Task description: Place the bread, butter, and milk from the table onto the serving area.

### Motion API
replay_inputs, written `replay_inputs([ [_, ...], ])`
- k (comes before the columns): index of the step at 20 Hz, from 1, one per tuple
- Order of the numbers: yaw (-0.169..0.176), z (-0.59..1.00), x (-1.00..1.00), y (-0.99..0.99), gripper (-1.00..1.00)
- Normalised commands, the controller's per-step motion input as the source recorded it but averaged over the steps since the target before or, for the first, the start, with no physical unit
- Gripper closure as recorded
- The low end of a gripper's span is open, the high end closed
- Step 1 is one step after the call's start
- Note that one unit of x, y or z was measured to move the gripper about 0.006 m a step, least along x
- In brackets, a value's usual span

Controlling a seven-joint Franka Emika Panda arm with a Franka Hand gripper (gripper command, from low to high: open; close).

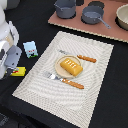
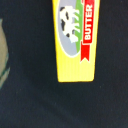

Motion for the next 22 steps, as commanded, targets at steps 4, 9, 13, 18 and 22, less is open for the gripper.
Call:
replay_inputs([
  [4, 0.016, -0.35, -0.09, -0.05, -1.00],
  [9, 0.018, -0.30, -0.08, 0.00, -1.00],
  [13, 0.016, -0.13, -0.04, 0.00, 1.00],
  [18, 0.013, -0.08, 0.00, 0.00, 1.00],
  [22, 0.013, -0.04, 0.00, 0.00, 1.00],
])
